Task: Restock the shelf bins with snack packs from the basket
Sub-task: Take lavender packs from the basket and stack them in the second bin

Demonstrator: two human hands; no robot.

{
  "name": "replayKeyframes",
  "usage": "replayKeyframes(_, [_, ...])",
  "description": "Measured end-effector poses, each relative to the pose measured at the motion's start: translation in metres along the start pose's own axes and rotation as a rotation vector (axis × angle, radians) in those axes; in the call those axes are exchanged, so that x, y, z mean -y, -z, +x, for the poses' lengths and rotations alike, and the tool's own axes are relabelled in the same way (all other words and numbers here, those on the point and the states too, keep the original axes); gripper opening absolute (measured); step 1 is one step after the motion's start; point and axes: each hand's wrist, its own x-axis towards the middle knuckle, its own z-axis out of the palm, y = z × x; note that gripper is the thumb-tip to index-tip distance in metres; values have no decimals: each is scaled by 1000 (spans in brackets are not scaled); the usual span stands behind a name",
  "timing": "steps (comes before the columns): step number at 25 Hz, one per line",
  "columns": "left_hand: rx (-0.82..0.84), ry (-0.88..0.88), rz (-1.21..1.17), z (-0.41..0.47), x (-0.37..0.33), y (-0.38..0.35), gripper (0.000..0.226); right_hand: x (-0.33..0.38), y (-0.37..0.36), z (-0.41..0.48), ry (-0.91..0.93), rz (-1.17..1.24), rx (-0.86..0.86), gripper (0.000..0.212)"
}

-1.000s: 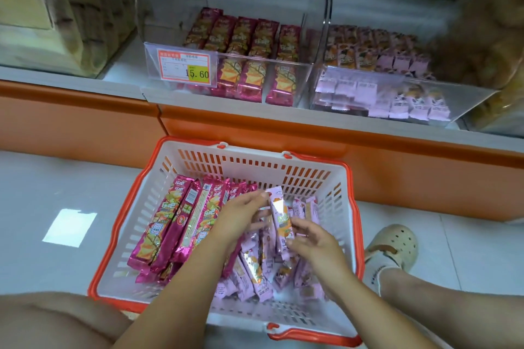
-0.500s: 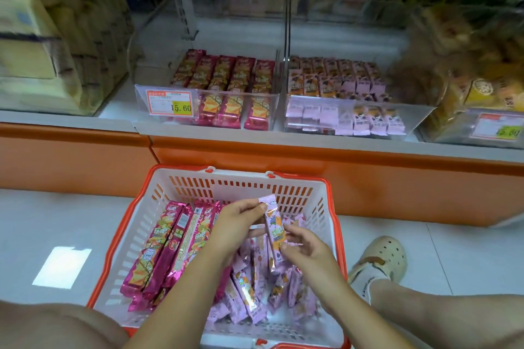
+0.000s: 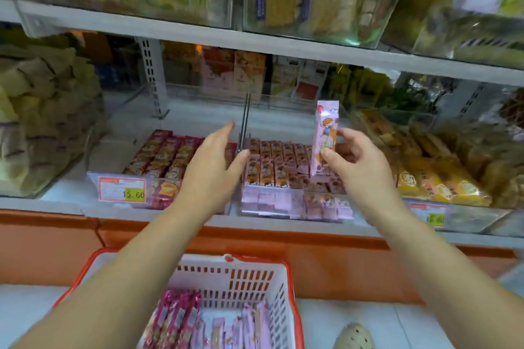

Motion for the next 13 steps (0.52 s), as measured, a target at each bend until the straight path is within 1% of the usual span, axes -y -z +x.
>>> replayKeyframes(2, [81,60,61,6,10,-11,51,-11,-5,23,-89,-91,22,40])
replayKeyframes(4, [68,49,100,5,19,-18,48,-23,-16,36,-125,-229,65,42])
replayKeyframes(6, [39,35,108,8,22,-18,47,-31,-30,45,-179,-440,177,44])
replayKeyframes(8, [36,34,118,8,20,-17,47,-34,-40,48,-264,-647,339,38])
replayKeyframes(9, [32,32,119,7,19,-16,46,-34,-43,49,-295,-710,389,33])
replayKeyframes(10, [27,33,114,7,18,-16,46,-33,-43,51,-316,-740,419,29])
replayKeyframes(13, [39,41,108,6,18,-14,46,-35,-40,55,-295,-743,490,41])
